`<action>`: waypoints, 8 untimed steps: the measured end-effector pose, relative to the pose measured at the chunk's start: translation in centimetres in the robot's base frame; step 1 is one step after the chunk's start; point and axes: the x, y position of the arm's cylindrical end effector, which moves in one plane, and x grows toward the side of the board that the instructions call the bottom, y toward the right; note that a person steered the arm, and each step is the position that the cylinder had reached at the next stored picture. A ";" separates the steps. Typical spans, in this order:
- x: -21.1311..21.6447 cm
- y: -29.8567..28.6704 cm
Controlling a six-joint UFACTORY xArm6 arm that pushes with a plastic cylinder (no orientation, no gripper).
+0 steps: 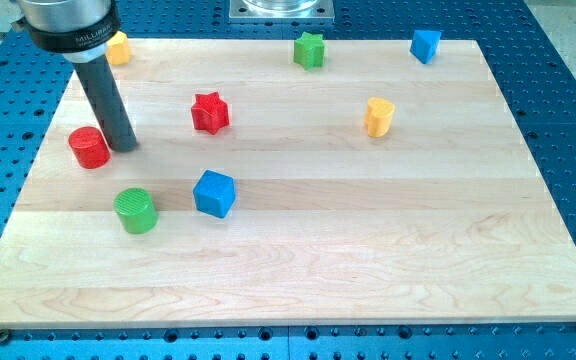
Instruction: Move the red star and green circle diagonal to each other
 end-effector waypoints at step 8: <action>5.4 27.4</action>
